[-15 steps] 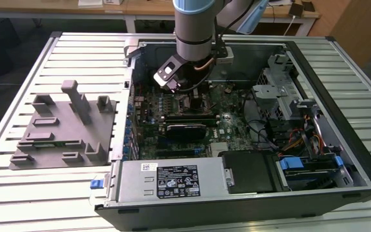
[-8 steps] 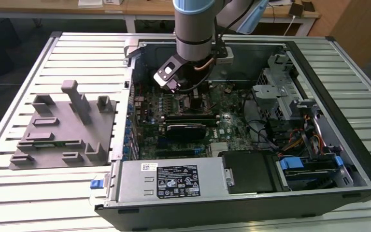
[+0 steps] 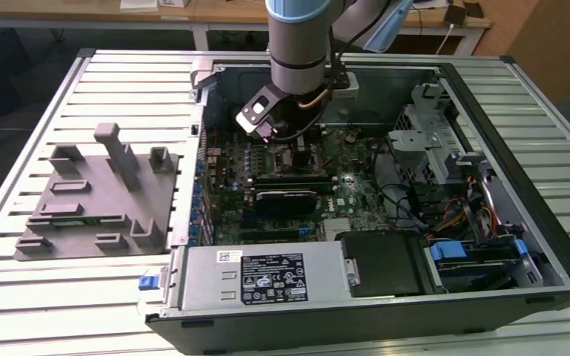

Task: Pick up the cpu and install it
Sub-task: 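Place the cpu into insertion slot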

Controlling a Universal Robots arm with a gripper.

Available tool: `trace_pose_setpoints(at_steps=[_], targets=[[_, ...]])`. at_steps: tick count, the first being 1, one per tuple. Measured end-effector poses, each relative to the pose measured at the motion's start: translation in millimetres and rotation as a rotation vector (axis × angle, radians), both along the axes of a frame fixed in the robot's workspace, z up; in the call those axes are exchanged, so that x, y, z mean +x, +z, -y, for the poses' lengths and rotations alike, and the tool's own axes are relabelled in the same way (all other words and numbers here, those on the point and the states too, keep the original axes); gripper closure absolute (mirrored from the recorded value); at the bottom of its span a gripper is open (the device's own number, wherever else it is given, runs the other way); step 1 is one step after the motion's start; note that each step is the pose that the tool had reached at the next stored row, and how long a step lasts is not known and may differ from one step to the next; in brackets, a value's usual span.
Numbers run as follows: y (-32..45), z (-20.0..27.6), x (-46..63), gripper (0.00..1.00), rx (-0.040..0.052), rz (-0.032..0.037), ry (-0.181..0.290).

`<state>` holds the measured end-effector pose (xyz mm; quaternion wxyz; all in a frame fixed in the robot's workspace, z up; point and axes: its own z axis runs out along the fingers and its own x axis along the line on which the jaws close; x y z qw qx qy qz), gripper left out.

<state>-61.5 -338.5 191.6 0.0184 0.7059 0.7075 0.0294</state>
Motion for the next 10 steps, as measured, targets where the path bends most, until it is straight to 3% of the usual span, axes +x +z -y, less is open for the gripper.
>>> trace_pose_setpoints(at_steps=[3, 4, 10], targets=[[-0.1, -0.1, 0.0, 0.45, 0.0002, 0.0001, 0.0], [-0.1, 0.0, 0.0, 0.38, 0.0002, 0.0001, 0.0], [3.3, 0.0, 0.0, 0.38, 0.0001, 0.0001, 0.0]])
